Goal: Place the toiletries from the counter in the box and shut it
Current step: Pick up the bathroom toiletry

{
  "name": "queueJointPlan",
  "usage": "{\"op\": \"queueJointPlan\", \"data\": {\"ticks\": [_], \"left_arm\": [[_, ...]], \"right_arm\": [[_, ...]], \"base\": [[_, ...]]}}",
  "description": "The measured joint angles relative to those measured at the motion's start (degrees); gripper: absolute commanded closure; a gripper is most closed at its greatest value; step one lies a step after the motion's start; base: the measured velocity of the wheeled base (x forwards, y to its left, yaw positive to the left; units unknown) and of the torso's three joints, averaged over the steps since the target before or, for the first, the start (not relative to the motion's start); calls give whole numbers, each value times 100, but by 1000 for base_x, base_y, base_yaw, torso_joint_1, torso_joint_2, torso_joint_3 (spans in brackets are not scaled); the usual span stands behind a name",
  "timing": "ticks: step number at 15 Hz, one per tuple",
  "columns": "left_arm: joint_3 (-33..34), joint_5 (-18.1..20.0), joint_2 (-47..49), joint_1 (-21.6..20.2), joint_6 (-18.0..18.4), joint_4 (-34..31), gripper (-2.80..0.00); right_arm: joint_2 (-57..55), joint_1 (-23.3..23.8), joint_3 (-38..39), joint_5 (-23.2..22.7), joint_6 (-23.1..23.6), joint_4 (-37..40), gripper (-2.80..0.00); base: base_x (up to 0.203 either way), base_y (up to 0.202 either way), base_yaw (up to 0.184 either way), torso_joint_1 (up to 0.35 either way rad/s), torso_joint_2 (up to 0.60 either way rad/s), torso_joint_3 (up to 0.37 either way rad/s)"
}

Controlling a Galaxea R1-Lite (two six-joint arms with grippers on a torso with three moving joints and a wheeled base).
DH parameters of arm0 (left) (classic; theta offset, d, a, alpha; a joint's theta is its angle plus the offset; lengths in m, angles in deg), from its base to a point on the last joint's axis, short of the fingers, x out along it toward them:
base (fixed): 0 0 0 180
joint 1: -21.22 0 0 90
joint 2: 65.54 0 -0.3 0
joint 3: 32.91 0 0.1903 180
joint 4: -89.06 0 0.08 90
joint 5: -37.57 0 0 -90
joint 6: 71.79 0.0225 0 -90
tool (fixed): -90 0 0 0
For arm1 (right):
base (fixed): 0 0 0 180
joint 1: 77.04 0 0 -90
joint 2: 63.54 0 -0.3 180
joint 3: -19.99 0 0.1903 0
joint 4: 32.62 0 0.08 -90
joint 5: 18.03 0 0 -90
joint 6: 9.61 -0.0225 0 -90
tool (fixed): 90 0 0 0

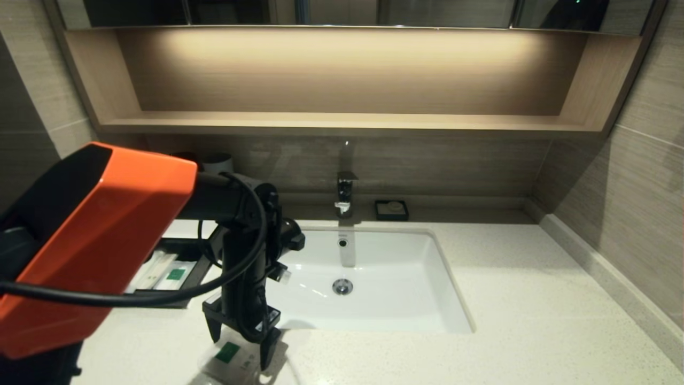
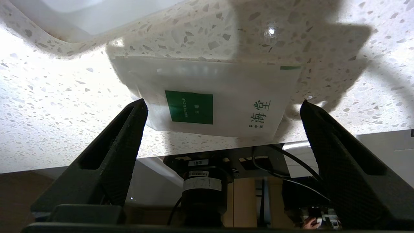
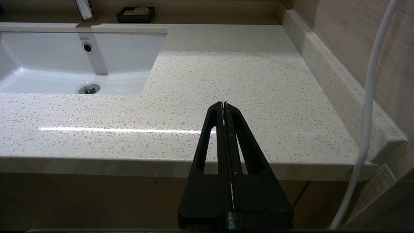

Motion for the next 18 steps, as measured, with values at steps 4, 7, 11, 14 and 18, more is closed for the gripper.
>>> {"op": "queueJointPlan", "data": {"ticks": [4,7,11,14,18], "left_arm": [[0,17,35,-29,-9,10,-280],[-2,135,42,-82,0,13,-280],[-9,201,75,-104,2,24,-280],[-16,197,82,-118,-1,40,-280],[-13,195,88,-121,-1,41,-280]], "right_arm": [[0,-7,0,0,0,-2,0],[0,-7,0,0,0,-2,0],[0,-7,0,0,1,-2,0],[0,-5,0,2,0,-2,0],[0,-5,0,2,-2,-2,0]], "base": [[0,0,0,0,0,0],[0,0,0,0,0,0],[0,0,0,0,0,0],[0,0,0,0,0,0],[0,0,0,0,0,0]]}}
